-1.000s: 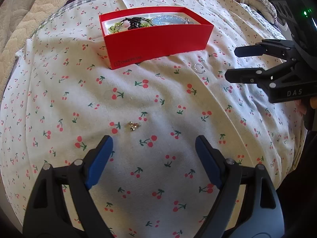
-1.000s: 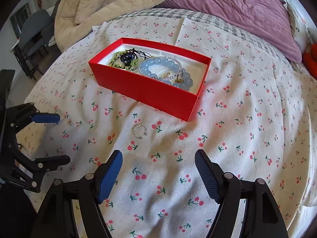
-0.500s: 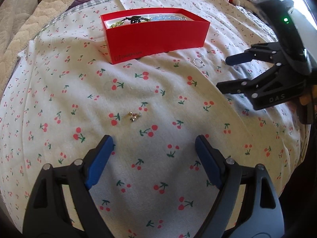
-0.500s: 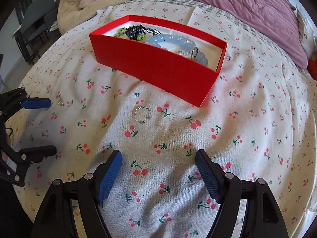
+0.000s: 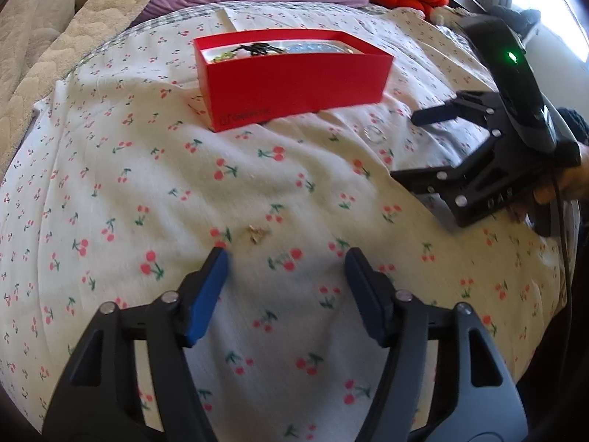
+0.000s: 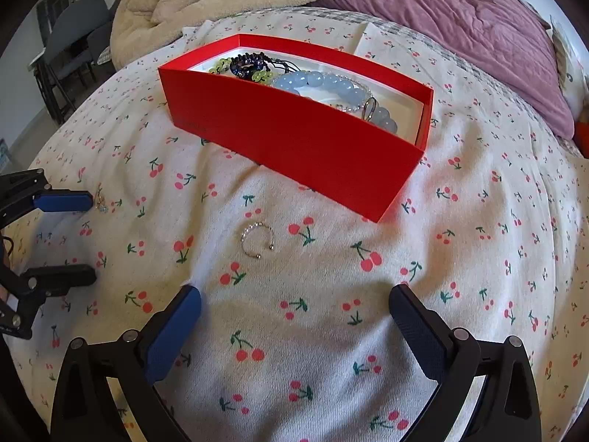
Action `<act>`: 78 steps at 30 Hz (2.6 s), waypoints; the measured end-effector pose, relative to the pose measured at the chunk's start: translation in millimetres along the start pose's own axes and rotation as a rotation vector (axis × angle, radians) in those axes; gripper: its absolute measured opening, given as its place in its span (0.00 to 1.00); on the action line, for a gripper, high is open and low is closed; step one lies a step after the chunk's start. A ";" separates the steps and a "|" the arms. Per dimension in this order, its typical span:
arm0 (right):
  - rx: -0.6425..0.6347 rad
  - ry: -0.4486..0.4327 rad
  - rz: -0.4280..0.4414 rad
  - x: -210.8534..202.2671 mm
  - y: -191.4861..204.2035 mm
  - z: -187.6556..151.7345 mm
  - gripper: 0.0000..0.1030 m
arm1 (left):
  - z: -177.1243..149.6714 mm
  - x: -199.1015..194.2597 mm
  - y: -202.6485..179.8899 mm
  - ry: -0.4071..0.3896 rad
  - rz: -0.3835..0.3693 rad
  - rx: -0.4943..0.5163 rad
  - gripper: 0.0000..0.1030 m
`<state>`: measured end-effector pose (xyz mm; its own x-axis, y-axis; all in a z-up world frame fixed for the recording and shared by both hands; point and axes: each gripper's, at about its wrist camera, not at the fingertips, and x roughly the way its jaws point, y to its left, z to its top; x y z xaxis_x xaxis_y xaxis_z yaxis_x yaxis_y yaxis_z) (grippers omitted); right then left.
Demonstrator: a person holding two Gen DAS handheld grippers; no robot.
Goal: Organize jewelry
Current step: 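Grasp the small gold charm on the sheet with the left tool, then grasp the silver ring with the right tool while the left tool holds the gold charm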
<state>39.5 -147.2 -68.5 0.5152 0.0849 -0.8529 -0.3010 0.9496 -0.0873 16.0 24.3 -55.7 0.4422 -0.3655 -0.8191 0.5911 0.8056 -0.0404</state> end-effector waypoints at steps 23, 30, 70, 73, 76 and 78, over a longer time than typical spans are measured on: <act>-0.059 -0.045 0.041 4.0 5.7 21.2 0.57 | 8.7 4.0 8.8 0.016 0.050 -0.038 0.10; -0.096 -0.036 0.072 2.3 10.4 22.2 0.22 | 9.7 2.8 8.4 0.015 0.054 -0.040 0.10; -0.174 0.029 0.098 -5.3 9.9 23.1 0.40 | 93.9 -17.3 25.2 -0.130 -0.007 -0.150 0.10; -0.192 0.016 0.082 -3.4 14.5 22.8 0.40 | 92.8 -18.1 24.5 -0.129 -0.009 -0.147 0.10; -0.206 0.006 0.081 -2.0 17.6 22.1 0.40 | 92.3 -19.7 24.7 -0.130 -0.012 -0.150 0.10; -0.206 0.001 0.085 -1.4 17.1 21.0 0.40 | 92.1 -20.2 24.3 -0.132 -0.013 -0.151 0.10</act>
<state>50.5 -124.8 -58.0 0.4803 0.1614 -0.8621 -0.5008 0.8574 -0.1185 83.5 8.4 12.6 0.5255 -0.4259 -0.7365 0.4934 0.8578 -0.1440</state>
